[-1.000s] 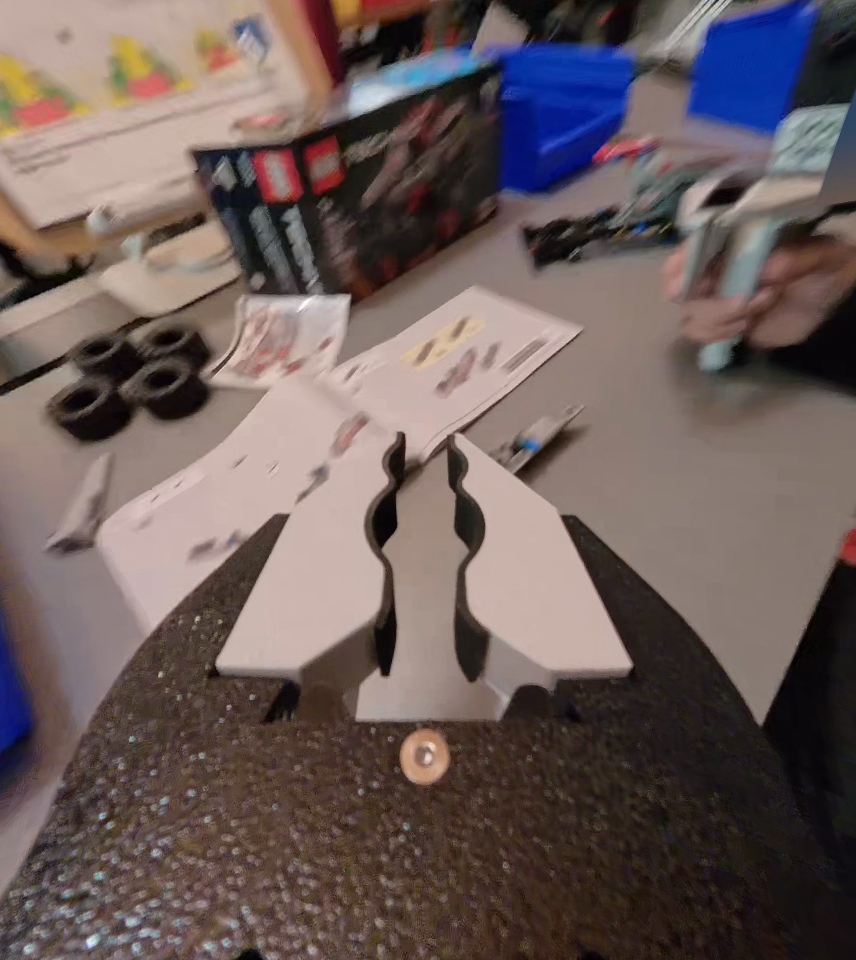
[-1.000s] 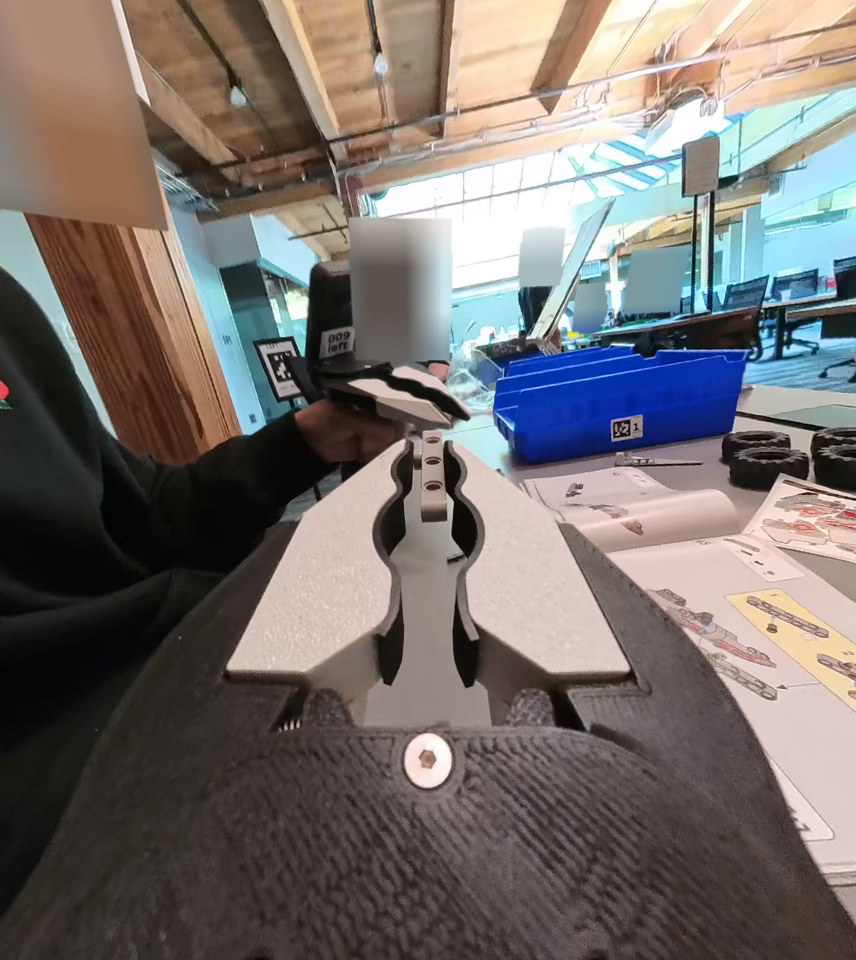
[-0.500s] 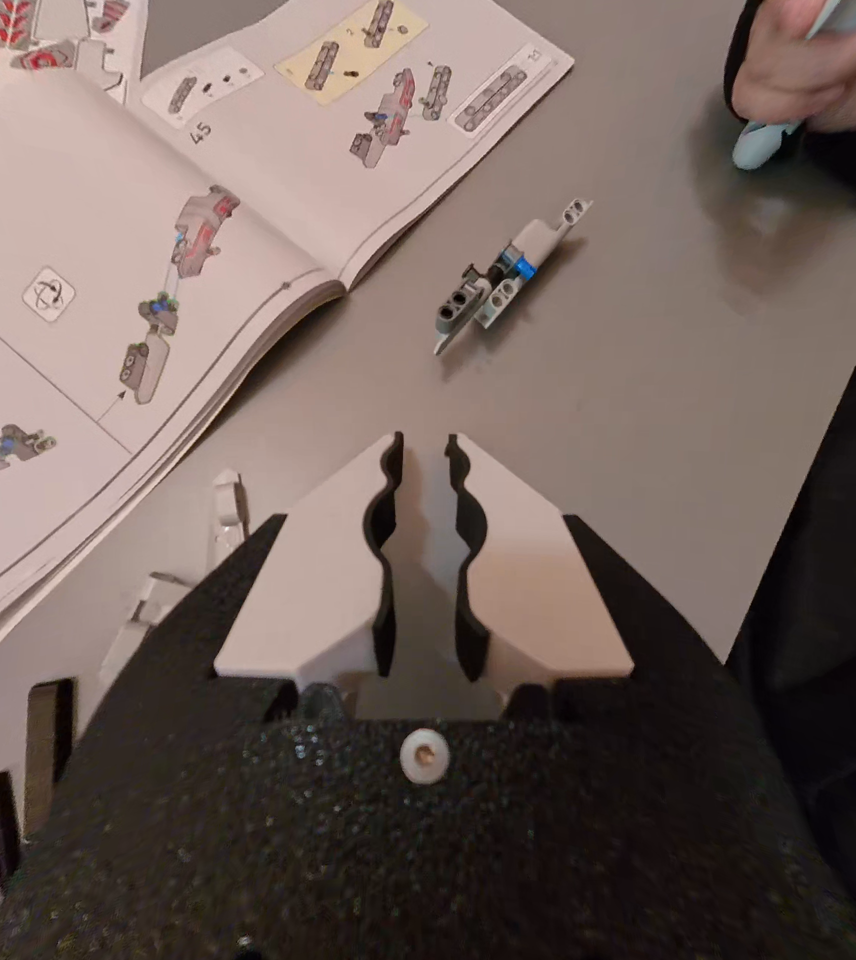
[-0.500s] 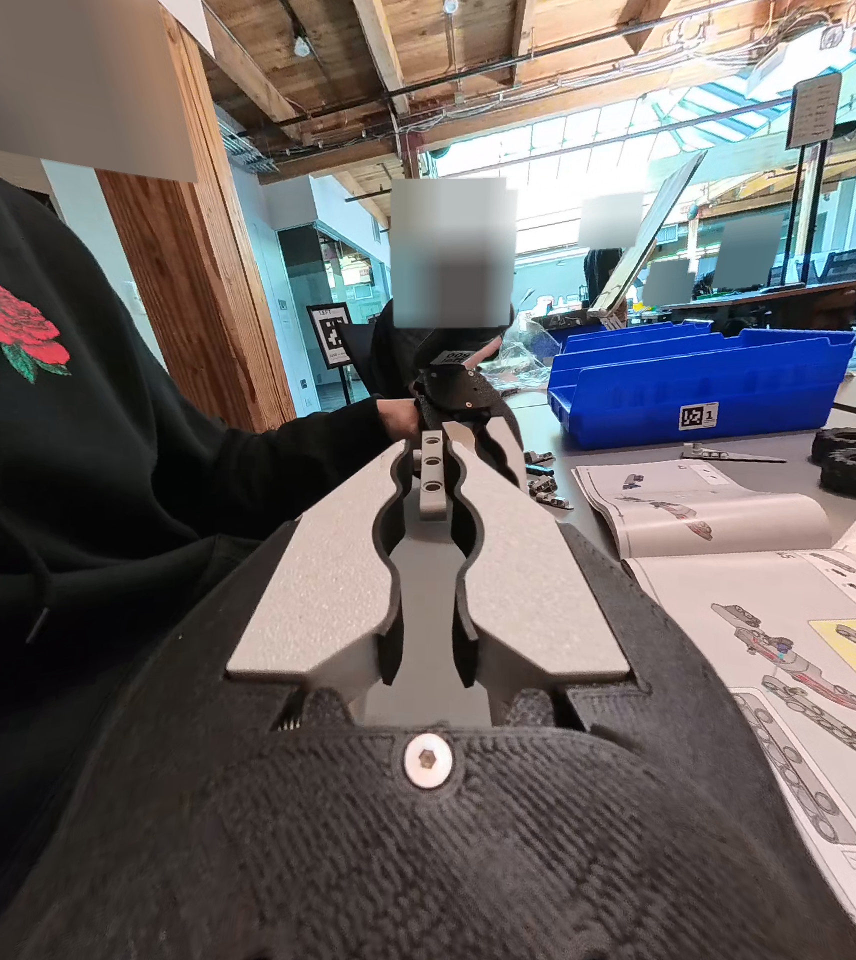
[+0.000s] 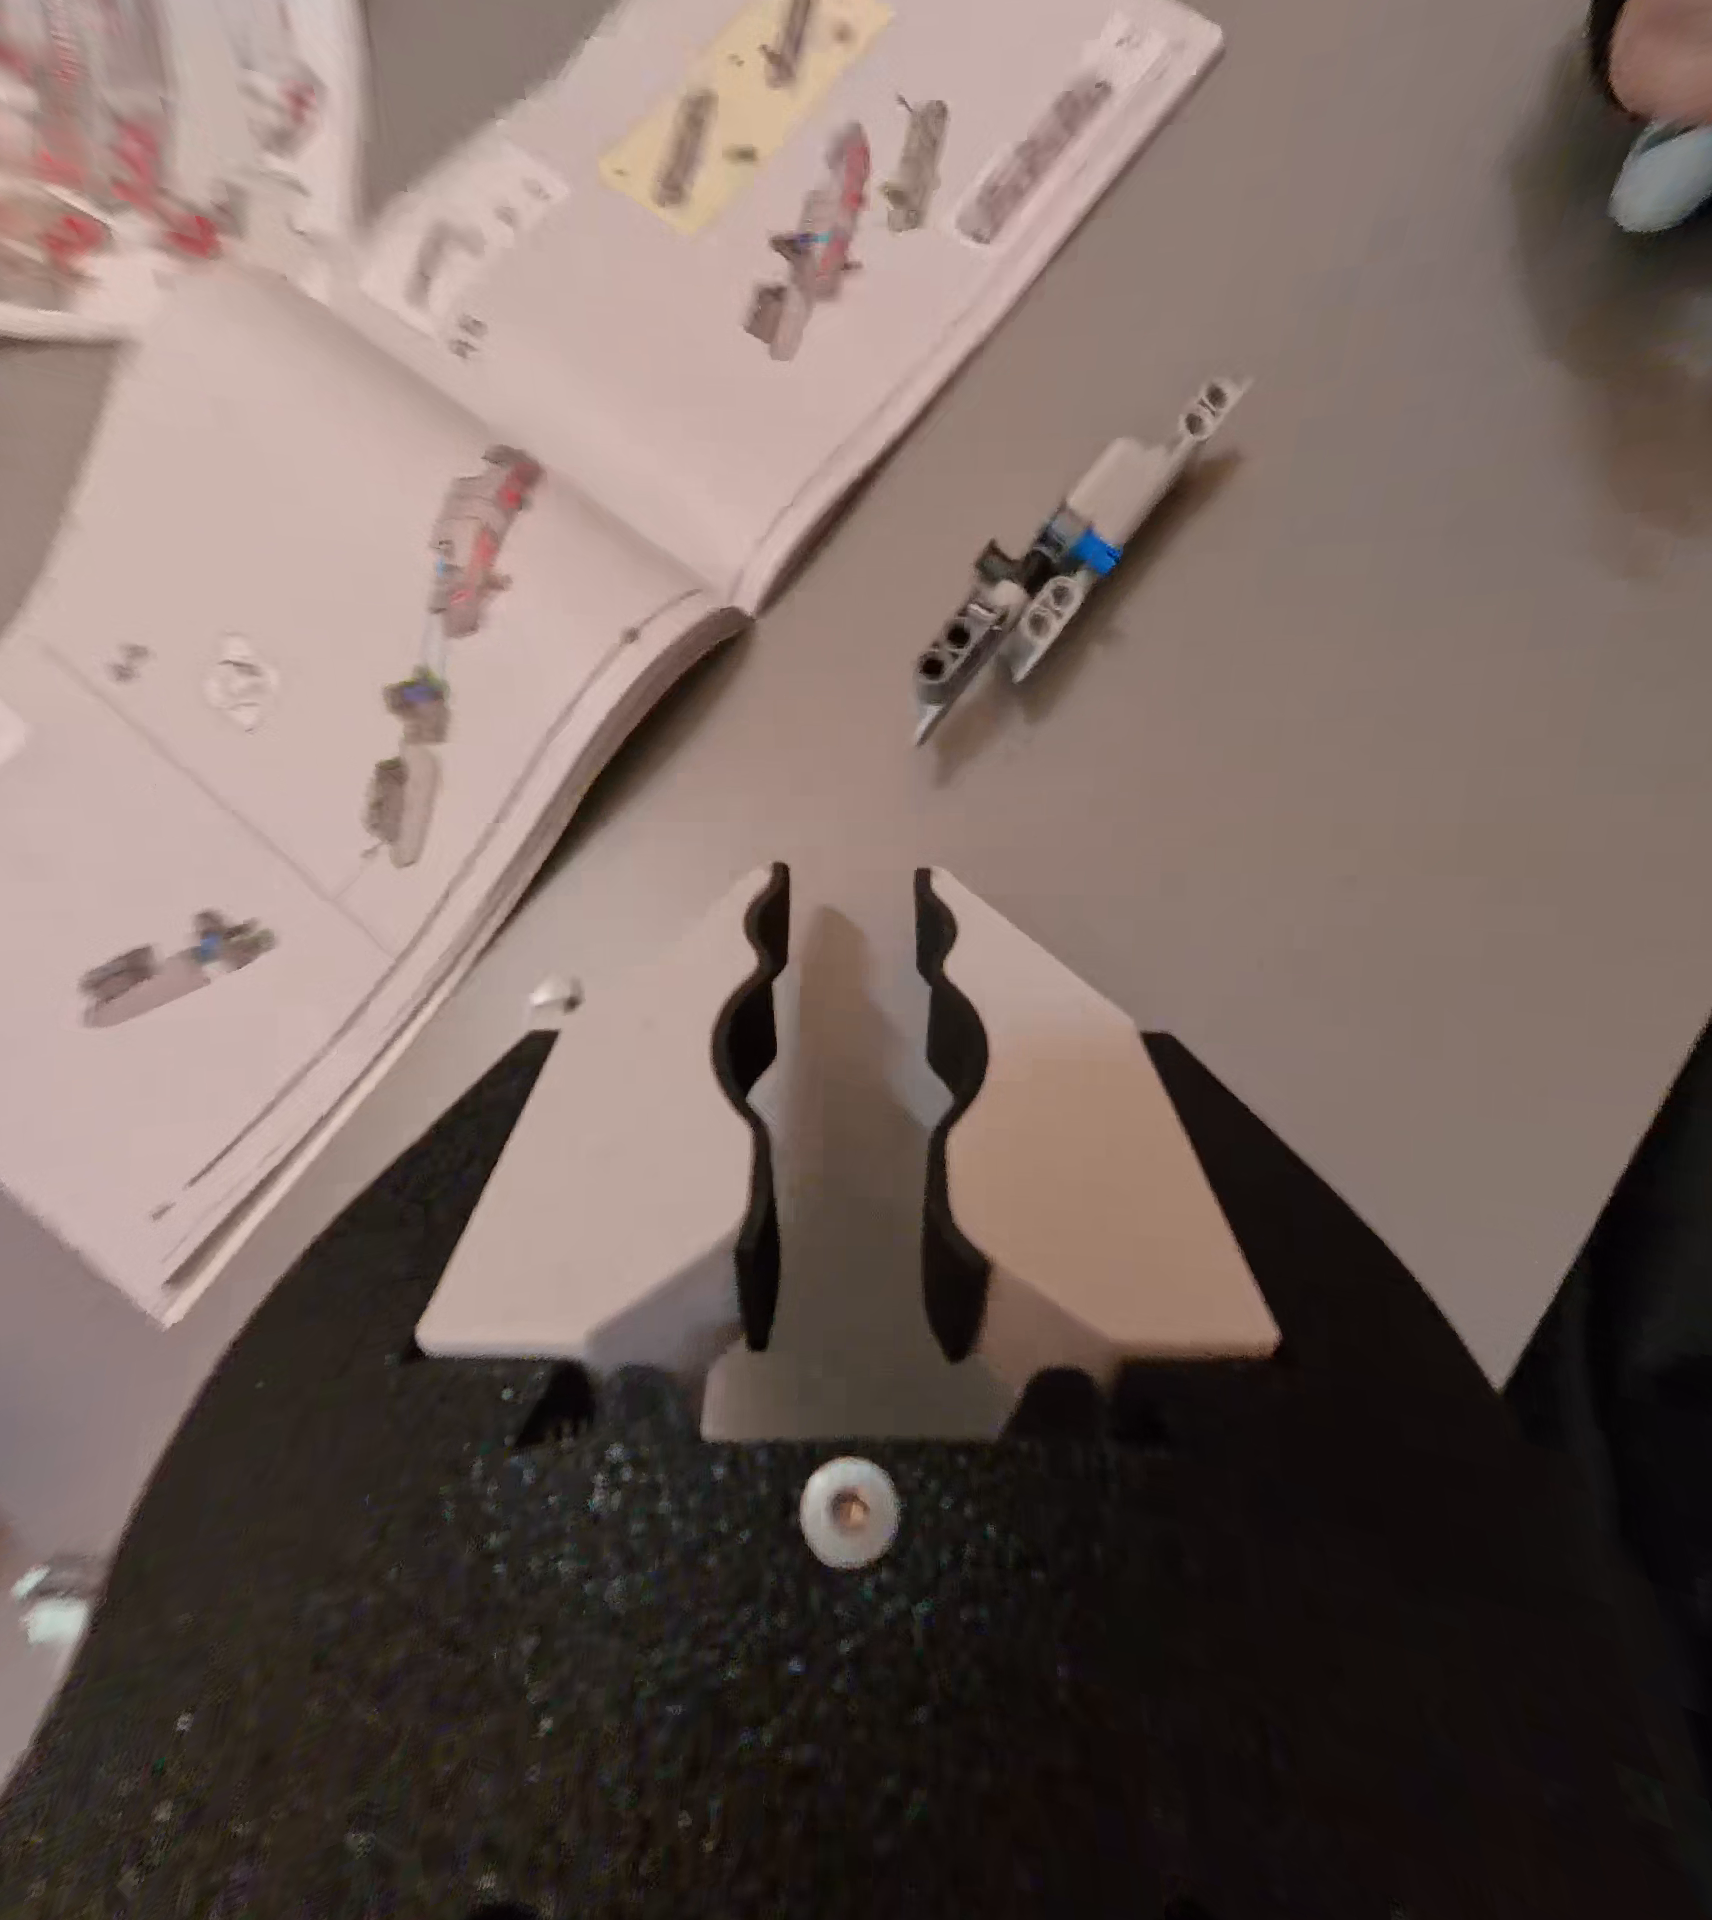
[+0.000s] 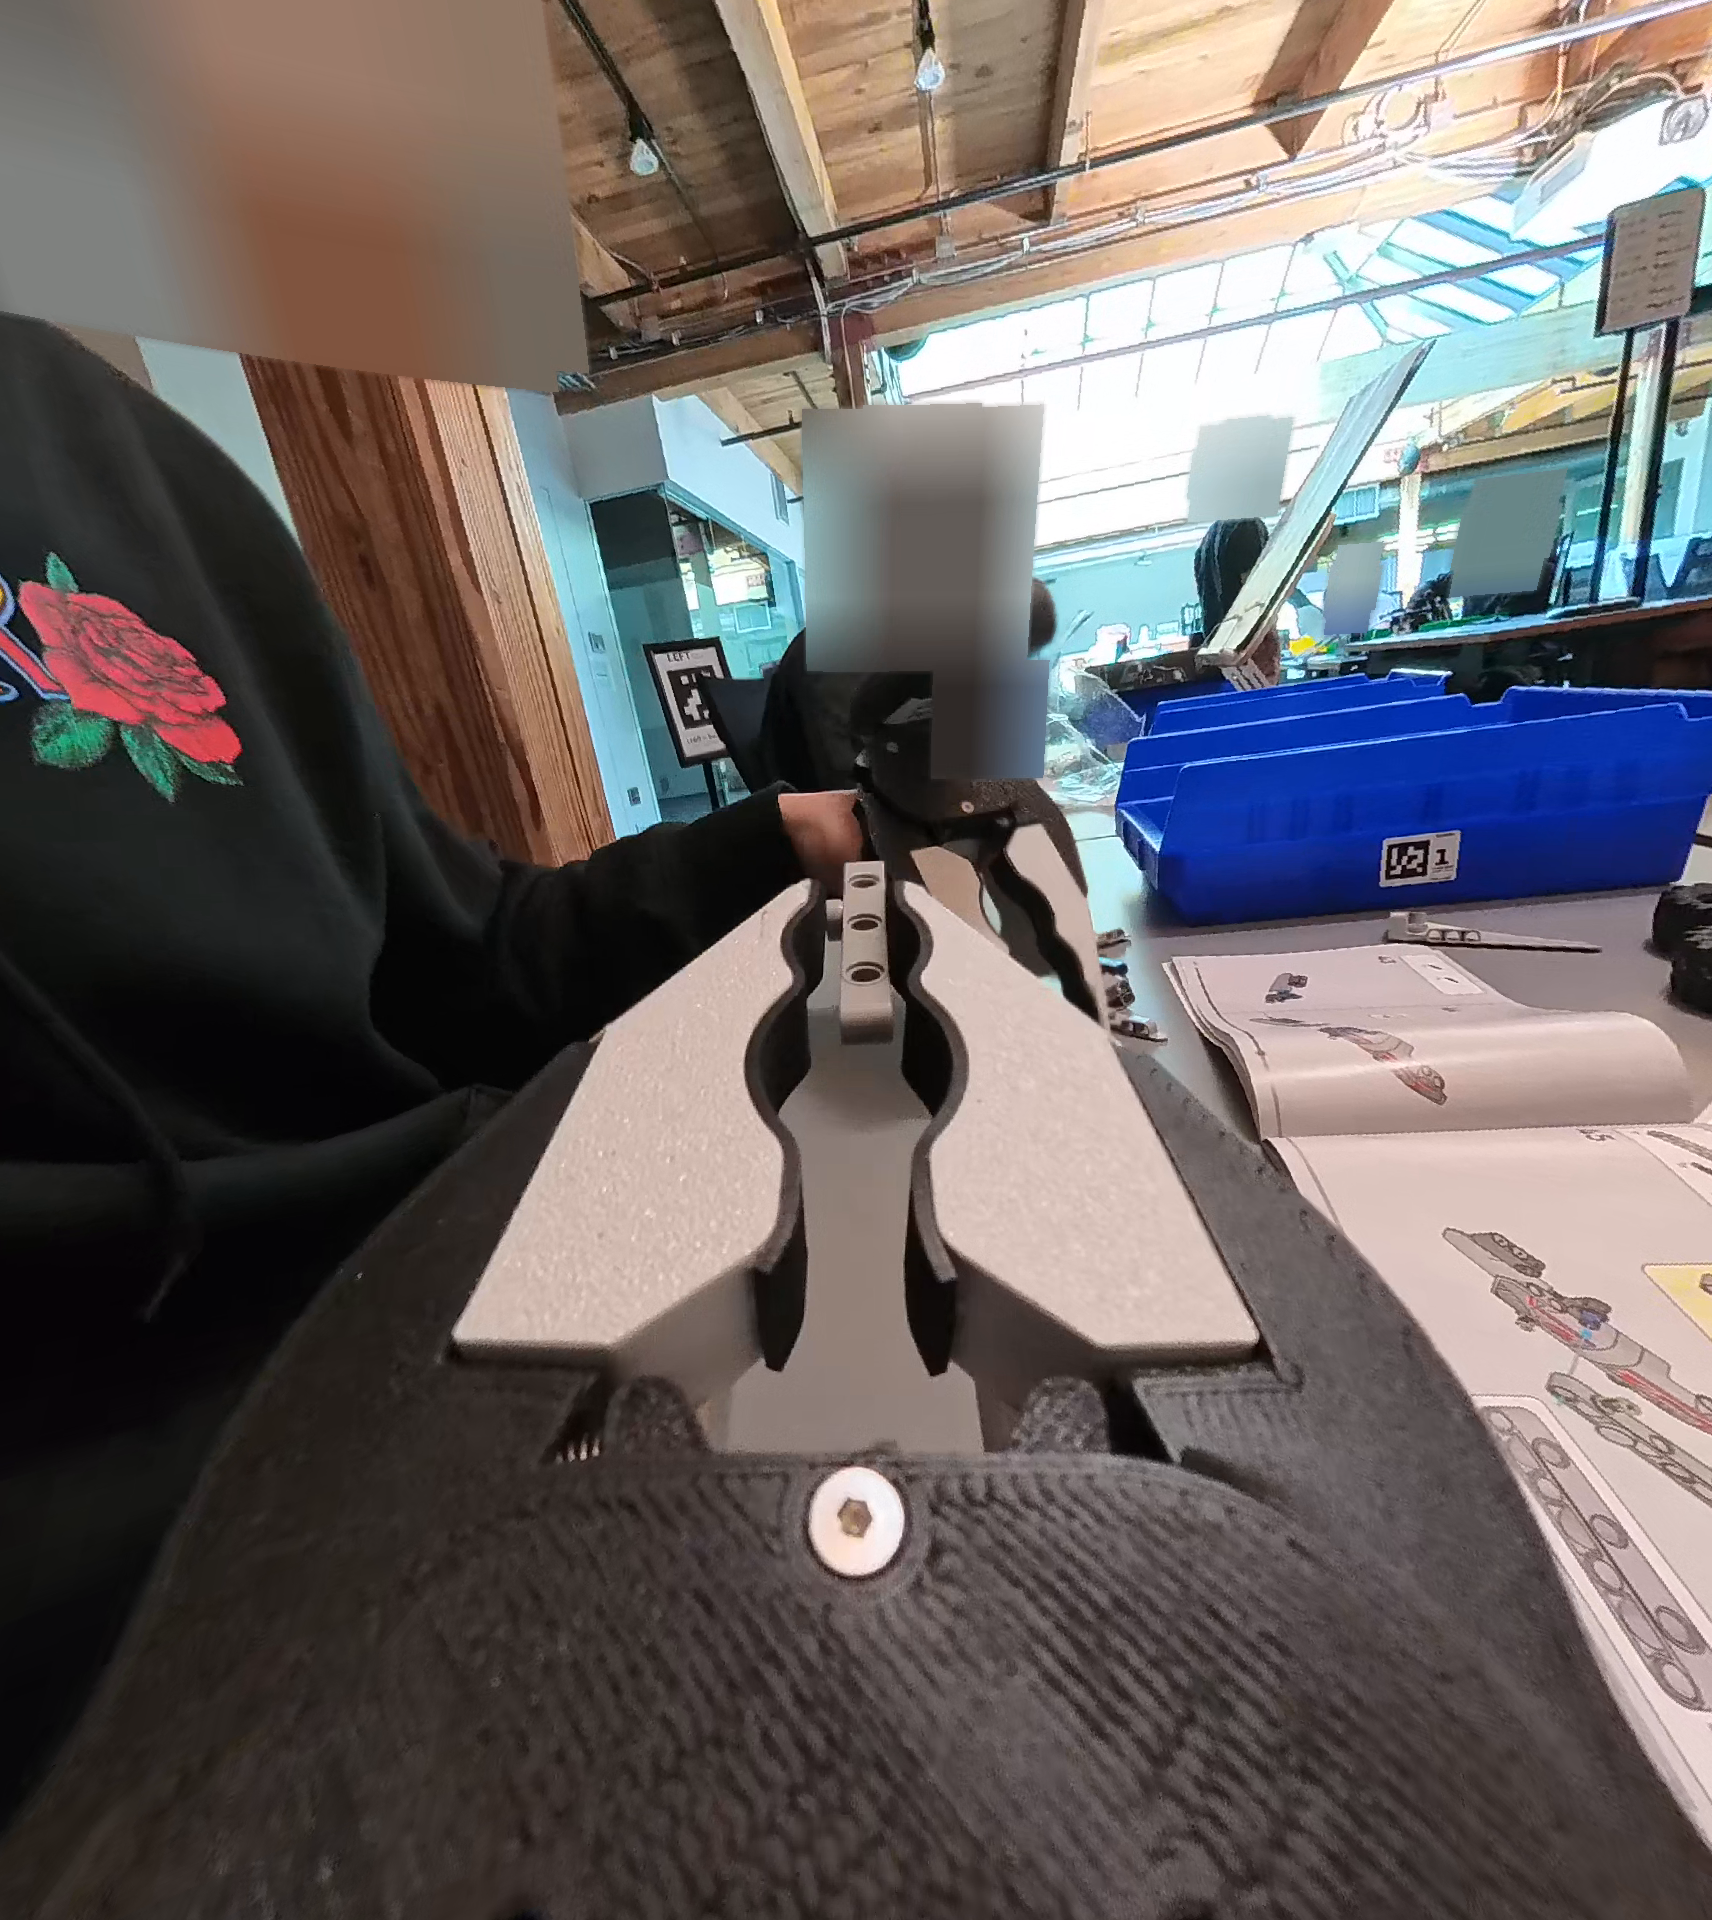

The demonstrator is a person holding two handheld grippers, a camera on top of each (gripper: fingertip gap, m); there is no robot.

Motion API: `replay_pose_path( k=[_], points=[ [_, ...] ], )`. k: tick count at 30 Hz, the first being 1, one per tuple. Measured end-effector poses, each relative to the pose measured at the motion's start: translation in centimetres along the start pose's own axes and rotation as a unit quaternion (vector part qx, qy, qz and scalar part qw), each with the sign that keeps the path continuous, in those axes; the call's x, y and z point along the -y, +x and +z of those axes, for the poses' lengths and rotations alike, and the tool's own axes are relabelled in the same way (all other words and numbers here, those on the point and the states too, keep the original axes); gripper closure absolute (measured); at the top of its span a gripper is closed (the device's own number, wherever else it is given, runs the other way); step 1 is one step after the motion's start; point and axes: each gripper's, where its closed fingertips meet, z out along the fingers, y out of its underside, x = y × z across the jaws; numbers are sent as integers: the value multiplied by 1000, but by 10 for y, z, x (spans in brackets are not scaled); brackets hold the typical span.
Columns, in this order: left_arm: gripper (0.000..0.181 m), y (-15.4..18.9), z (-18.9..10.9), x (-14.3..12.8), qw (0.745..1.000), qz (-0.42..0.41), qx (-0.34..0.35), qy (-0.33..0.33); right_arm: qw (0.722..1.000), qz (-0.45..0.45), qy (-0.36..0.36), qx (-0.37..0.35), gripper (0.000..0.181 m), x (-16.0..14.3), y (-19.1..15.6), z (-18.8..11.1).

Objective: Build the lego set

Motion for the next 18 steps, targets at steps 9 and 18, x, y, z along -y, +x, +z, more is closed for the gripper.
replay_pose_path(
  k=[9,18],
  points=[
    [166,-92,-105,-16,956,-124,226,141,1000,1,3,7,171,1,-1,0],
    [153,8,-15,27,992,32,-13,123,1000,-2,7,14,171,1,-4,0]
  ],
)
